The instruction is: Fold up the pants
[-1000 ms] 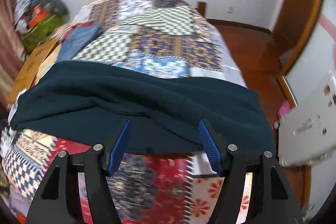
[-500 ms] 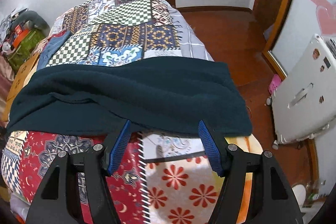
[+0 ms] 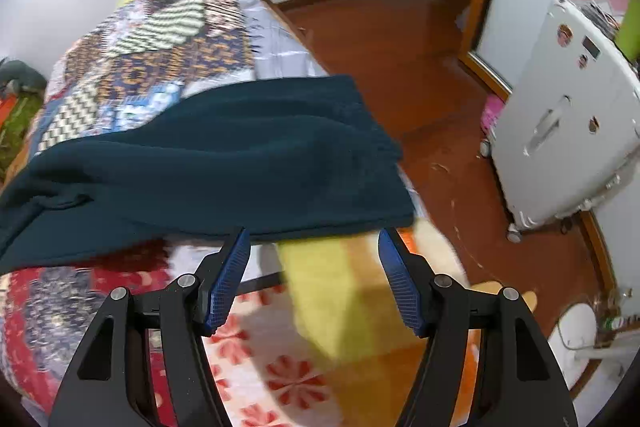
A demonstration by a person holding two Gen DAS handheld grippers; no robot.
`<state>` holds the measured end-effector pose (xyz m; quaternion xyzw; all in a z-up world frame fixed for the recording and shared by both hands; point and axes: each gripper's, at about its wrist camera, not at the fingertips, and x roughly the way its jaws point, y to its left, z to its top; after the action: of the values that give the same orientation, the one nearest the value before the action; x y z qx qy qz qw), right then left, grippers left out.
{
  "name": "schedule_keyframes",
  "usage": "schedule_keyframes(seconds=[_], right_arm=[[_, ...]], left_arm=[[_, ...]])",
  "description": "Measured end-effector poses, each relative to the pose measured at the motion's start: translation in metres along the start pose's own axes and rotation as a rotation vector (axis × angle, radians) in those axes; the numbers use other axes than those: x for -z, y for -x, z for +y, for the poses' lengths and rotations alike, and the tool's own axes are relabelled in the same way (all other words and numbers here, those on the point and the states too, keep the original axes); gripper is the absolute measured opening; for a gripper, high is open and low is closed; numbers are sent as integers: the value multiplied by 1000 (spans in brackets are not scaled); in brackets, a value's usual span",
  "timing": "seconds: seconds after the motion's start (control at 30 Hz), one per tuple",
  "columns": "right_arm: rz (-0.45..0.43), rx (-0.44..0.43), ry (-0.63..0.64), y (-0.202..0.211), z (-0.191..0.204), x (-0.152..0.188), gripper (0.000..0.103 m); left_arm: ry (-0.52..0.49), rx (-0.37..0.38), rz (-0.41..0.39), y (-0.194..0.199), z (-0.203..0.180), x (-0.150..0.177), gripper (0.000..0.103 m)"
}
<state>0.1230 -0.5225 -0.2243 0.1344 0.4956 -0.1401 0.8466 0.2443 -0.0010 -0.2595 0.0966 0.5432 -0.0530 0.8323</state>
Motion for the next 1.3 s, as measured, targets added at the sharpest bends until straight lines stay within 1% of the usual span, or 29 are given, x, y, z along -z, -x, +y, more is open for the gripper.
schedule_keyframes(seconds=[0.07,0.2,0.27,0.37,0.5,0.6,0.63,0.67,0.7,0.77,0.83,0.9,0.93,1.0,1.03,1.1,1.2,1.3], right_arm=[[-9,-9,-33,-1,-10,-8,63],[-43,-48,-97,-9,-29,-39,63],[-47,-47,-104,-20,-31,-53,63],[-34,-39,-98,-44,-32,-72,63],[20,-52,-72,-80,-29,-81,60],[80,-74,-51,-103,-27,-80,50],[106,-99,-45,-111,-27,-78,41],[118,-114,-40,-114,-27,-76,35],[108,-104,-25,-113,-25,-74,35],[91,-82,6,-108,-22,-72,29],[76,-61,34,-102,-20,-73,25],[25,-16,72,-88,-15,-74,22],[6,-5,84,-85,-13,-77,18],[-45,28,89,-70,-11,-85,7],[-68,41,80,-65,-13,-92,7],[-108,39,57,-57,-15,-109,7],[-137,41,45,-57,-14,-128,7],[-114,53,57,-73,-3,-142,7]], left_arm=[[33,23,-4,2,6,0,18],[132,91,2,3,21,-2,17],[154,103,8,2,23,-3,17],[158,93,20,0,20,-5,17],[154,73,30,-2,17,-6,16],[158,65,37,-3,17,-8,16],[158,60,39,-3,17,-9,16],[158,55,39,-3,16,-9,16],[156,47,36,-2,15,-10,16],[152,33,34,-1,13,-9,15],[154,17,22,3,12,-9,14],[153,-3,-5,11,11,-9,11],[148,-12,-27,18,11,-9,10],[137,-35,-59,31,11,-12,9],[137,-46,-75,37,12,-14,9],[155,-53,-98,49,18,-18,8],[183,-39,-114,57,28,-19,8],[188,0,-84,51,30,-15,8]])
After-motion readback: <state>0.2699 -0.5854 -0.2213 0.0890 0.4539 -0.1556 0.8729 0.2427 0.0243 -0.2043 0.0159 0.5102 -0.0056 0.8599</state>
